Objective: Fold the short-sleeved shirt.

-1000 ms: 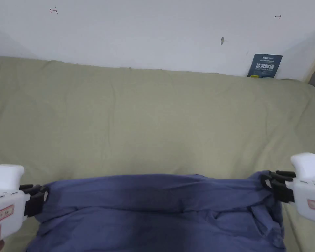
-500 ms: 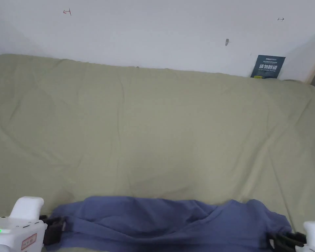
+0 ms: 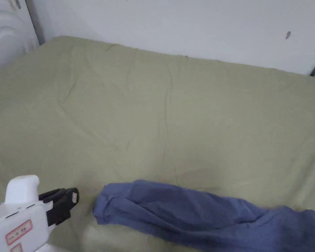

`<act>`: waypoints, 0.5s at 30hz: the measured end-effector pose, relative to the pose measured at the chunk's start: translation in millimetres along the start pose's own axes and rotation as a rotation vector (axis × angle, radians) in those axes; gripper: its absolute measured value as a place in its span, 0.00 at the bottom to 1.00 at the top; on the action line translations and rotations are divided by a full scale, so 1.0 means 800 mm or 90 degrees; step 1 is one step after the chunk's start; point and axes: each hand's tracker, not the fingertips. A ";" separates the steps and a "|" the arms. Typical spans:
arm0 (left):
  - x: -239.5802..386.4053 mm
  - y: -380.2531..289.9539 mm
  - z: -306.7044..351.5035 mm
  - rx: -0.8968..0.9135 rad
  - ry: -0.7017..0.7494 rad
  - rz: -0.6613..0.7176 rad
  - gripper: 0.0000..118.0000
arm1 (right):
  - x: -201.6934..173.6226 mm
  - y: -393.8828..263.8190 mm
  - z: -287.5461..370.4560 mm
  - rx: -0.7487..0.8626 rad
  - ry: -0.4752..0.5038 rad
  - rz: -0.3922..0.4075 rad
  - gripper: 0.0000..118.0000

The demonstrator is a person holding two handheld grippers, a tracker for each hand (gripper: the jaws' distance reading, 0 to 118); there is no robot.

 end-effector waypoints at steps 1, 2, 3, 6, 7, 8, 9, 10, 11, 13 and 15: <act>-0.007 0.005 -0.007 -0.027 -0.012 0.004 0.00 | -0.008 0.001 -0.005 -0.006 0.003 -0.005 0.00; -0.015 0.009 -0.014 -0.051 -0.018 0.012 0.00 | -0.015 0.002 -0.007 -0.001 -0.007 -0.002 0.00; -0.025 0.013 -0.020 -0.056 -0.025 0.028 0.00 | -0.021 0.003 -0.008 -0.002 0.001 0.008 0.00; -0.073 0.023 -0.057 -0.092 -0.135 0.153 0.00 | -0.035 0.011 -0.013 -0.008 -0.002 0.017 0.00; -0.089 0.027 -0.067 -0.115 -0.176 0.200 0.00 | -0.037 0.012 -0.014 -0.010 0.000 0.014 0.00; -0.101 0.022 -0.077 -0.132 -0.222 0.249 0.01 | -0.040 0.014 -0.016 -0.013 -0.002 0.013 0.00; -0.118 0.022 -0.089 -0.158 -0.272 0.294 0.02 | -0.043 0.015 -0.019 -0.016 -0.004 0.014 0.00; -0.130 0.021 -0.099 -0.192 -0.318 0.334 0.05 | -0.045 0.016 -0.020 -0.018 -0.006 0.015 0.00; -0.145 0.018 -0.117 -0.229 -0.365 0.369 0.25 | -0.048 0.018 -0.021 -0.019 -0.008 0.017 0.00; -0.157 0.005 -0.146 -0.302 -0.365 0.339 0.86 | -0.053 0.021 -0.027 -0.027 -0.009 0.021 0.00; -0.159 -0.005 -0.169 -0.329 -0.333 0.341 1.00 | -0.059 0.022 -0.031 -0.029 -0.016 0.026 0.00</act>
